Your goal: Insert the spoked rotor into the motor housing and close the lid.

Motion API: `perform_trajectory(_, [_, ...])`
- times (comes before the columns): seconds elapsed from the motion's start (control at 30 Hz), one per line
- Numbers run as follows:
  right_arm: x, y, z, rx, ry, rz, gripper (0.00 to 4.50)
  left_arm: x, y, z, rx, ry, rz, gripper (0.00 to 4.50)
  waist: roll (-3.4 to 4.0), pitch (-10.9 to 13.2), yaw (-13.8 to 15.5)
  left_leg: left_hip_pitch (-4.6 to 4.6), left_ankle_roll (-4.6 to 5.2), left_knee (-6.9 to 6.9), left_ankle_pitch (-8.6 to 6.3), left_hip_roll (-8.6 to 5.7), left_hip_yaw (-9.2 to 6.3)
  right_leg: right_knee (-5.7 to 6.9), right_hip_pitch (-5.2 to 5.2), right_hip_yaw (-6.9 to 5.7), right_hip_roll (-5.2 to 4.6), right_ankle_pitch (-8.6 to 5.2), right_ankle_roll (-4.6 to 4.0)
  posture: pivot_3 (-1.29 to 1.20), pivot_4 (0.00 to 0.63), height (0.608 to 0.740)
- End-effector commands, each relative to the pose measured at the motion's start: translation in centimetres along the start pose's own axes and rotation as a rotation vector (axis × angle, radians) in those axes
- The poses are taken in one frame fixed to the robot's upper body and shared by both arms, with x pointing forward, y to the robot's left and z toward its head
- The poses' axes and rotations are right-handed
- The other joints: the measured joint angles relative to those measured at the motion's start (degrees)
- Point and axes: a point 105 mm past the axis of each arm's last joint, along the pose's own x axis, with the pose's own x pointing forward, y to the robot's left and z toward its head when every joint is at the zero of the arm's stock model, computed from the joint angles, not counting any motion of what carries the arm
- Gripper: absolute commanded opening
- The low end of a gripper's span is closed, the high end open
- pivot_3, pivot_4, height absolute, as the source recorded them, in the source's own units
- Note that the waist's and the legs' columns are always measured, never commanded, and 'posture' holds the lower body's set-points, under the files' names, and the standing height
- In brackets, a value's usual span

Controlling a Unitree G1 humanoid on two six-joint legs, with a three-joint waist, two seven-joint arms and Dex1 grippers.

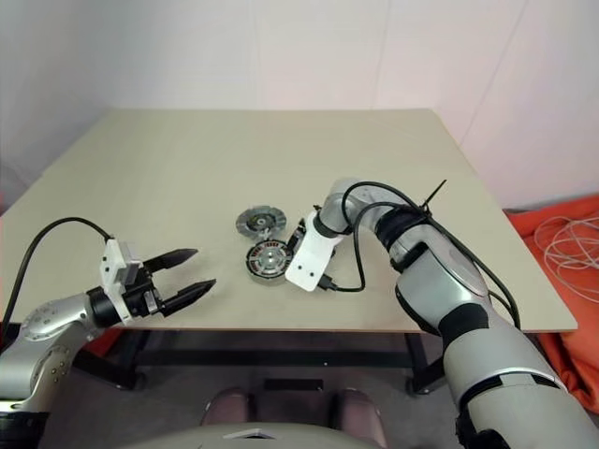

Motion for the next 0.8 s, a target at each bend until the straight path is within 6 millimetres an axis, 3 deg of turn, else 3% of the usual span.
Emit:
perform_trajectory(0.03, [0.1,-0.3,0.2,-0.050,0.003,0.020,1.45,0.2,-0.1,1.2,0.047,-0.034,-0.004,4.50,0.00,0.0,-0.2,0.00,0.00,0.00,0.00,0.00,0.00,0.00,0.00,0.00,0.00,0.00,0.00,0.00,0.000,0.740])
perform_trajectory(0.13, [0.2,-0.7,0.4,-0.059,0.003,0.015,0.43,0.2,-0.1,1.2,0.046,-0.034,-0.002,4.50,-0.04,0.0,-0.5,-0.02,0.00,0.00,0.00,-0.01,0.00,0.00,0.01,0.01,-0.01,0.02,-0.03,0.00,0.000,0.740])
perform_trajectory(0.2, [0.2,-0.9,0.4,-0.071,0.008,0.018,0.04,0.2,-0.1,1.2,0.045,-0.034,-0.001,4.50,-0.06,0.0,-0.8,0.00,0.00,0.00,0.00,0.03,0.00,0.00,0.02,0.00,0.03,0.01,-0.05,0.00,0.000,0.740])
perform_trajectory(0.5, [0.4,-1.5,0.7,-0.083,0.011,0.005,0.00,0.3,-0.1,1.1,0.044,-0.037,0.002,4.50,-0.04,0.0,-0.9,0.04,0.00,0.03,0.00,0.04,0.00,0.01,0.01,0.01,0.04,-0.02,-0.02,0.00,0.000,0.740])
perform_trajectory(0.8, [-0.9,-4.2,0.8,0.249,0.015,-0.137,0.00,0.4,0.0,1.2,0.047,-0.038,-0.002,4.50,-0.04,0.0,-0.9,0.09,-0.03,0.07,0.02,0.27,0.00,0.03,0.02,0.00,0.25,-0.05,0.04,0.00,0.000,0.740])
